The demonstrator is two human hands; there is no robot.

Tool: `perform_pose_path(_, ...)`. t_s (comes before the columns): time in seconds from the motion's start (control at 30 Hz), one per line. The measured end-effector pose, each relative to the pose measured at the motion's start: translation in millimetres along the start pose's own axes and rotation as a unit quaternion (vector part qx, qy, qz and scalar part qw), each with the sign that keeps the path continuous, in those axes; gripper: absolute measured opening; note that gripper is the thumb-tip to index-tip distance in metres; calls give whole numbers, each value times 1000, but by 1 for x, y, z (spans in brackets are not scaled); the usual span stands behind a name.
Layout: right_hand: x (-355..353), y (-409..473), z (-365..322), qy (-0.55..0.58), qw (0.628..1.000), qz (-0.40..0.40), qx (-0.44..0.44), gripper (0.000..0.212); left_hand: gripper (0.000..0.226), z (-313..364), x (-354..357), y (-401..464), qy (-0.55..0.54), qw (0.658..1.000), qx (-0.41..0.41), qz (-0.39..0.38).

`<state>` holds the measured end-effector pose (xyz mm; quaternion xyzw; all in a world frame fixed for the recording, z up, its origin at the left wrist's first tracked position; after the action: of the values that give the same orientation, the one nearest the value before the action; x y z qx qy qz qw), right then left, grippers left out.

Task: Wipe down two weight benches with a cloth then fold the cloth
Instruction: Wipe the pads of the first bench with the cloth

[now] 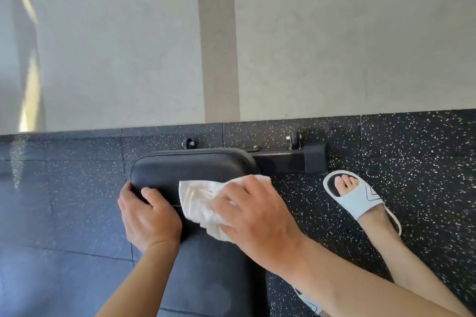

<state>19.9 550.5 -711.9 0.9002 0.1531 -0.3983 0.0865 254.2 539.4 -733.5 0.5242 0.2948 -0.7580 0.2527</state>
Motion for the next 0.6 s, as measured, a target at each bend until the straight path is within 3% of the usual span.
perform_pose_path(0.2, 8, 47, -7, -68, 994, -35, -77, 12, 66, 4, 0, -1, -4, 1000, -13, 6)
perform_pose_path(0.4, 19, 116, -28, -43, 988, -95, -114, 8, 64, 10, -2, -3, 0, 1000, -23, 2)
perform_pose_path(0.6, -11, 67, 12, -36, 975, -137, -169, 17, 72, 11, -4, -3, 1, 1000, -18, -2)
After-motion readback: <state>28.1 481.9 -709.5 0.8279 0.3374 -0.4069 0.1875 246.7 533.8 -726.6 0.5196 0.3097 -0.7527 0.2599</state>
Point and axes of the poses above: each hand's wrist, its own y-axis towards the middle knuckle, its own x-axis out of the palm, z = x × y, the point moved 5 cm from there along y, towards the middle knuckle, and after that the axes turned 3 degrees about -z, right-handed, at the moved point
